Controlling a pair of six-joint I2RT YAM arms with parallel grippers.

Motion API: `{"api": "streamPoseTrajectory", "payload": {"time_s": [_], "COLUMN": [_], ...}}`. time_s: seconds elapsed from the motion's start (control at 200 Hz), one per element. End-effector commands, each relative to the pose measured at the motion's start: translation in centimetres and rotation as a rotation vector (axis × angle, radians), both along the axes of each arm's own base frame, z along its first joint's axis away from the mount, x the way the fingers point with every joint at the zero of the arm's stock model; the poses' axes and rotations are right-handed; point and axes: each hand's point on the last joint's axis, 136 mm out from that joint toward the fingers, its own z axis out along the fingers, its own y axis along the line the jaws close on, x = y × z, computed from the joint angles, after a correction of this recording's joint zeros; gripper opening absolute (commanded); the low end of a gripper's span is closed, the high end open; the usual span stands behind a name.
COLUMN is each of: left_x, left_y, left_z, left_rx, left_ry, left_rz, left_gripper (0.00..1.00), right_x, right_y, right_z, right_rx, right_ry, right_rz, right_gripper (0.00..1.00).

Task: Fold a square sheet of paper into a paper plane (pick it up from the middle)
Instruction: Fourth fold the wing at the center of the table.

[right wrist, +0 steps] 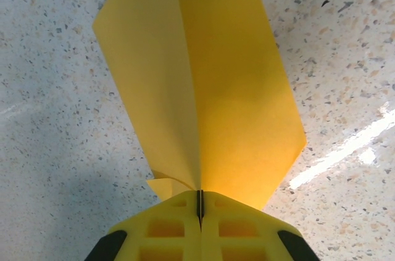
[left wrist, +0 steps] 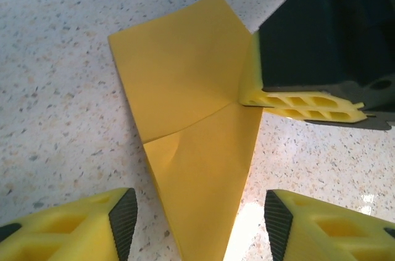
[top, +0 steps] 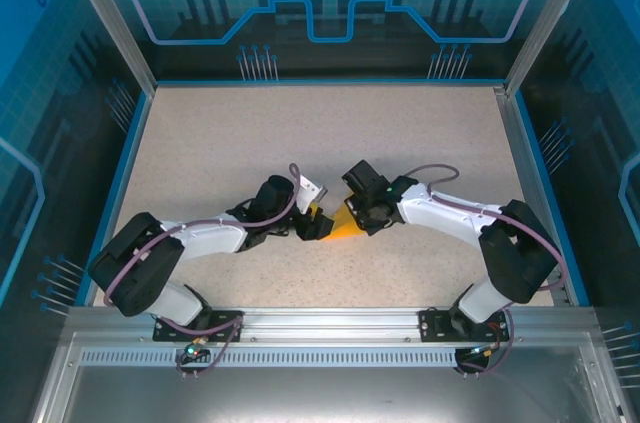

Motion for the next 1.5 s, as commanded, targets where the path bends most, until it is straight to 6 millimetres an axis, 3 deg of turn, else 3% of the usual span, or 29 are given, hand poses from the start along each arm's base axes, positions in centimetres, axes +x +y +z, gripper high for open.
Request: {"api": "streamPoseTrajectory", "payload": {"time_s": [0.0, 0.36, 0.71, 1.065, 1.161, 1.496], "left_x": [-0.6, -1.1, -0.4, 0.0, -0.2, -0.2], "left_y": [-0.8, -1.9, -1.8, -2.0, -1.9, -1.7], "left_z": [0.1, -0.3, -2.1, -1.9, -2.3, -2.4], "left_rx": [-0.024, -0.008, 0.076, 0.074, 0.08, 0.018], "left_ry": [-0.077, -0.141, -0.168, -0.177, -0.161, -0.057], "left_rz": [-0.081, -0.132, -0.113, -0.103, -0.101, -0.013], "left_gripper": [0.56, 0.46, 0.34, 0.21, 0.18, 0.1], "right_x": [0.1, 0.8, 1.0, 1.1, 1.5, 2.9], "right_y": [-0.2, 0.8, 1.6, 2.6, 2.5, 0.1], "right_z": [0.5, 0.4, -0.1, -0.6, -0.1, 3.2], "right_rx": [0.0, 0.01, 0.063, 0.105, 0.108, 0.096], "right_ry": [0.03, 0.07, 0.096, 0.129, 0.108, -0.1], "right_rz": [-0.023, 0.001, 0.021, 0.065, 0.089, 0.249], "right_gripper": [0.0, 0.0, 0.0, 0.0, 0.11, 0.65]}}
